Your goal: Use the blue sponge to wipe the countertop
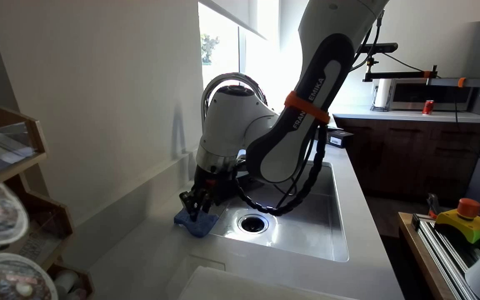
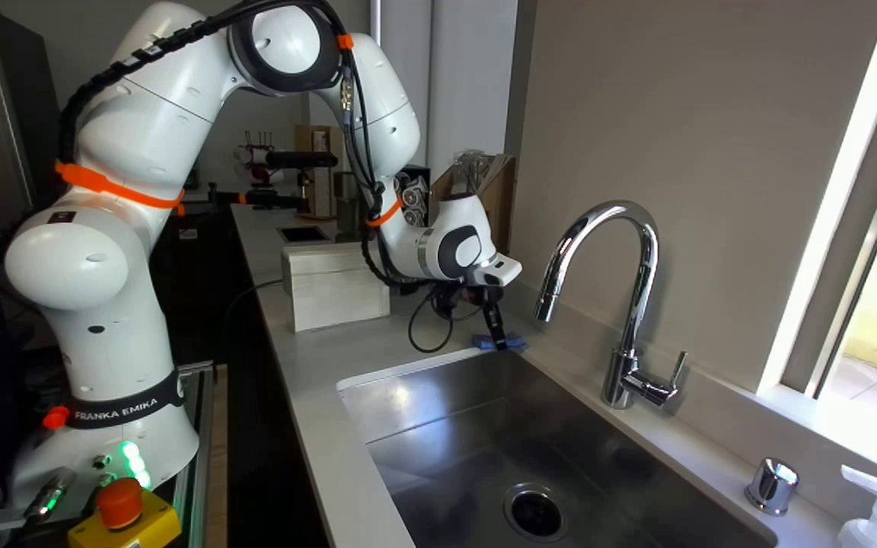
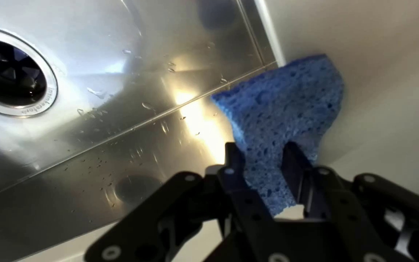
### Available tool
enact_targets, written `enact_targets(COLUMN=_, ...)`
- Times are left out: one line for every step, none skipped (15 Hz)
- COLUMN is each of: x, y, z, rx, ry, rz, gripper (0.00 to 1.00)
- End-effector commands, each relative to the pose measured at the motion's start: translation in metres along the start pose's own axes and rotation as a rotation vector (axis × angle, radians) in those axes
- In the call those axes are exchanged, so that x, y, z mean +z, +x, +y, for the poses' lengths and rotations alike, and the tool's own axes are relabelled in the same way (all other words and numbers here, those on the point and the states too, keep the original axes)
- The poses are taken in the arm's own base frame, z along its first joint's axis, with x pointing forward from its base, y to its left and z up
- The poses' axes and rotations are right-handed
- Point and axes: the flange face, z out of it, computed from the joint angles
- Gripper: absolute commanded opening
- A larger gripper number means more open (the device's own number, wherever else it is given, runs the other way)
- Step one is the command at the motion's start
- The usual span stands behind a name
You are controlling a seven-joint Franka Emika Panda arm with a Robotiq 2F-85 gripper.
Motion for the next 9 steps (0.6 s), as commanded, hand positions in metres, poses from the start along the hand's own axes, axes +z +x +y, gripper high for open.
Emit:
enact_targets(x=0.019, y=0.010, z=0.008, rx=0.039, ry=-0.047, rz=-0.011, gripper=0.09)
enact_targets(x=0.020, y=0.013, z=0.012, rx=0.051, ry=-0.050, rz=-0.010, gripper=0.09)
enact_targets(x=0.021, y=0.016, z=0.016, rx=0.067, ry=-0.057, rz=-0.004, gripper=0.09)
enact_targets(x=0.023, y=0.020, z=0.022, rx=0.082, ry=-0.062, rz=-0.001, gripper=0.09)
enact_targets(x=0.026, y=0.023, z=0.026, rx=0.092, ry=-0.071, rz=-0.001, gripper=0.09)
enact_targets(x=0.029, y=0.025, z=0.030, rx=0.100, ry=-0.075, rz=-0.003, gripper=0.09)
enact_targets(x=0.031, y=0.026, z=0.030, rx=0.105, ry=-0.076, rz=-0.005, gripper=0.09)
enact_targets(x=0.031, y=0.027, z=0.028, rx=0.107, ry=-0.072, rz=-0.002, gripper=0.09)
enact_targets(x=0.030, y=0.028, z=0.024, rx=0.108, ry=-0.066, rz=0.001, gripper=0.09)
